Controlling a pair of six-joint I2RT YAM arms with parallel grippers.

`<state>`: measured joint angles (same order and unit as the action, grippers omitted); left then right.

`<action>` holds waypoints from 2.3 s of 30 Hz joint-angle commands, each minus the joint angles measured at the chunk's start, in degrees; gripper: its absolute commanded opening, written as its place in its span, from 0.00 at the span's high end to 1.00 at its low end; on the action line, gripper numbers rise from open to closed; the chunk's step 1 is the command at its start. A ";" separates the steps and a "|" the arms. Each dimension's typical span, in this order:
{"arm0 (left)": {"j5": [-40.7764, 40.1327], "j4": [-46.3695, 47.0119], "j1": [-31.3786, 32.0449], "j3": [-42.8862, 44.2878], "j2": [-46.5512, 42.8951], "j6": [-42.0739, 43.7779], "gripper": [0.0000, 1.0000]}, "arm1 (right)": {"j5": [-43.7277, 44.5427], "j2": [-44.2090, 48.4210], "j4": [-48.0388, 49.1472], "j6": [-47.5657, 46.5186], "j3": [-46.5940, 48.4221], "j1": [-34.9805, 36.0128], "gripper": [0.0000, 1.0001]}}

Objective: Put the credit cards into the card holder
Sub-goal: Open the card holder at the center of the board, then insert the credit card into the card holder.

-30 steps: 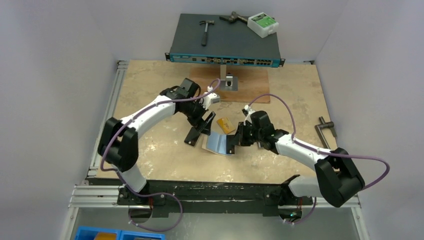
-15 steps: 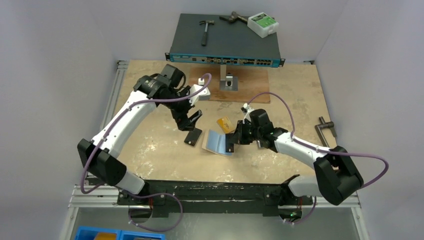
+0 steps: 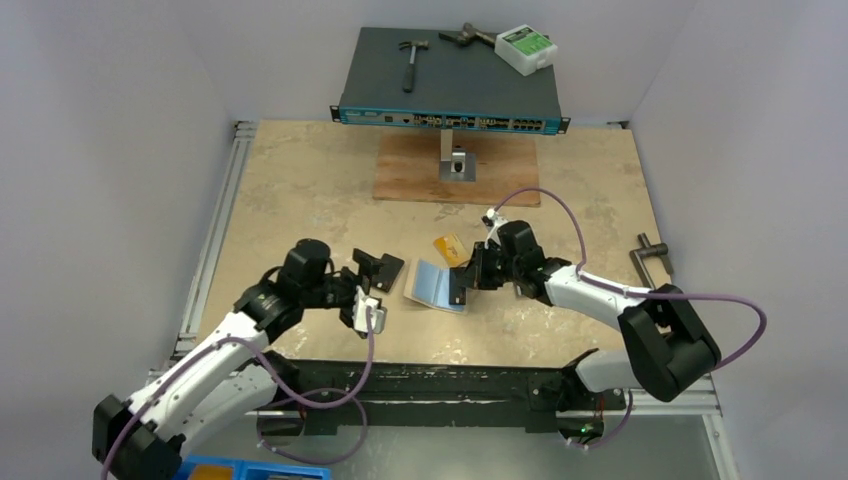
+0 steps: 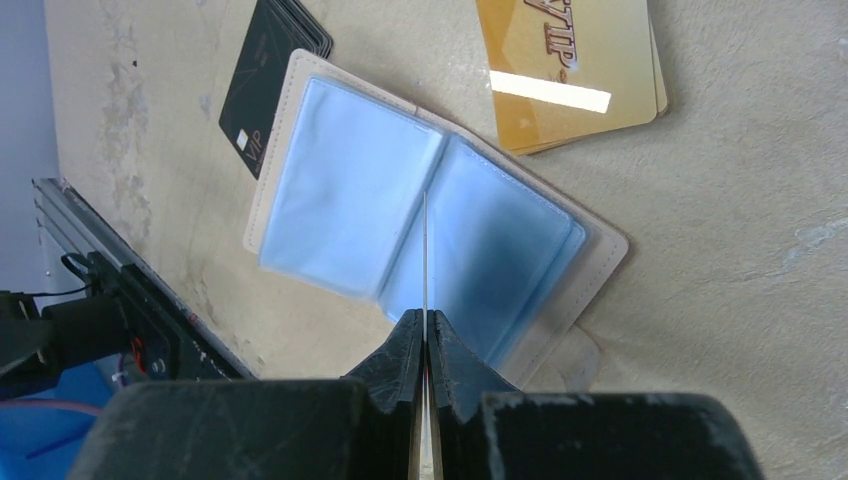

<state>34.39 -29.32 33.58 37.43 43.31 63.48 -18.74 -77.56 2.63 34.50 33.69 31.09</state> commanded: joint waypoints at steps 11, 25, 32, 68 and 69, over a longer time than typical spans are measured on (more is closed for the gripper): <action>4.97 26.54 0.96 -5.02 23.70 27.11 0.04 | -0.31 -1.86 10.68 4.63 -2.09 -0.11 1.00; 1.03 21.87 2.10 -0.56 37.65 42.16 0.57 | -0.94 -1.37 11.52 4.61 -2.42 -0.15 1.00; 0.06 23.96 4.37 -0.31 40.05 40.68 0.66 | 1.29 2.25 9.75 4.44 -2.31 -0.15 1.00; -5.29 11.67 11.65 12.50 38.97 11.05 0.48 | -0.96 -2.95 14.60 3.73 -5.03 -0.23 1.00; -5.53 11.67 11.82 12.76 40.42 11.95 0.50 | -1.12 -2.96 14.67 3.73 -4.90 -0.24 1.00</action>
<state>26.83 -17.58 44.80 48.05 79.37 74.13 -19.07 -81.01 14.74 38.63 28.58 31.09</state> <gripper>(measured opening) 0.523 0.004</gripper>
